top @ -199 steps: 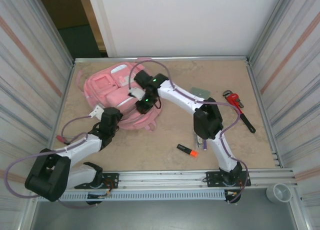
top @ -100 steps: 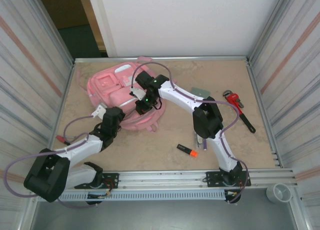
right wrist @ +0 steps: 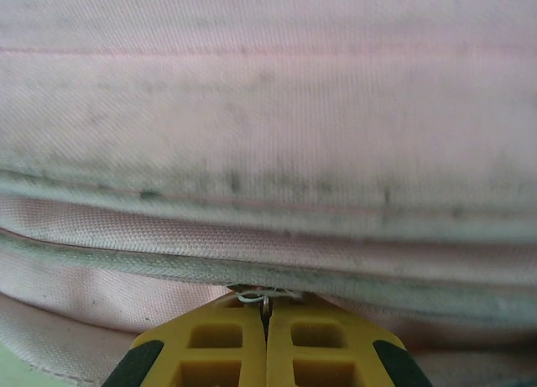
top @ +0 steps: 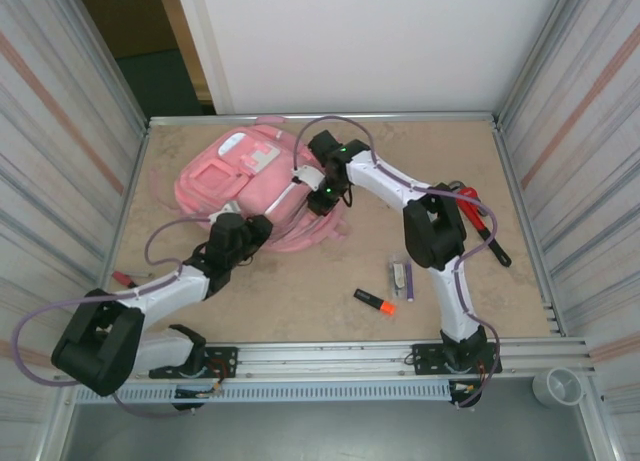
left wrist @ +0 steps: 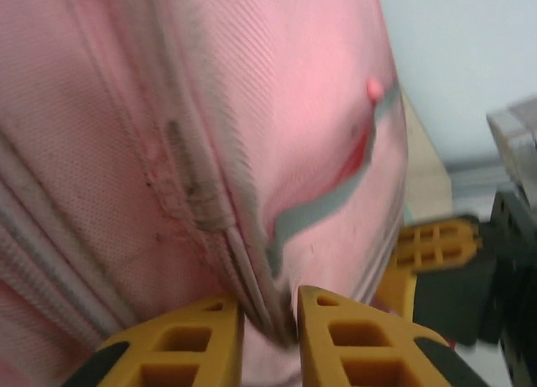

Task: Pack the student bag

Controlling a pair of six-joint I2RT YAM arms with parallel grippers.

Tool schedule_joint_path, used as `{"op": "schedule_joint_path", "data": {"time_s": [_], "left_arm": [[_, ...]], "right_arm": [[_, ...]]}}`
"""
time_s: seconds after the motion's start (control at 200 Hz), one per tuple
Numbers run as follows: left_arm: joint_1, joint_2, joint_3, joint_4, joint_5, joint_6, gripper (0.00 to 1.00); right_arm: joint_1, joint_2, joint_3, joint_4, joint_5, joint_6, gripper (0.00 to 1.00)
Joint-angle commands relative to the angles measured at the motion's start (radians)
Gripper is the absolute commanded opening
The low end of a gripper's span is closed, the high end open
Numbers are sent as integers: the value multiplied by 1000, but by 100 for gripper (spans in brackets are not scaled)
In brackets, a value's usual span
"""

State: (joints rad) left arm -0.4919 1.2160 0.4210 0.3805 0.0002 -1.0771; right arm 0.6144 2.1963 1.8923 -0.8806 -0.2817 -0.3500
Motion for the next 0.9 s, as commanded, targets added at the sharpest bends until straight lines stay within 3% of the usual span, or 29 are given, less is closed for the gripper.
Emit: {"op": "schedule_joint_path", "data": {"time_s": [0.0,0.266,0.591,0.897], "left_arm": [[21,-22,33,-24,128,137,32],[194,-98,79,-195,186,306,53],[252,70,198,-187,274,365,56],[279,122,187,-185,233,342,56]], "right_arm": [[-23,-66,-68,103,31,-163,0],[-50,-90,-121,131,10,-234,0],[-39,-82,-130,133,40,-231,0],[-41,-87,-132,134,56,-230,0]]}}
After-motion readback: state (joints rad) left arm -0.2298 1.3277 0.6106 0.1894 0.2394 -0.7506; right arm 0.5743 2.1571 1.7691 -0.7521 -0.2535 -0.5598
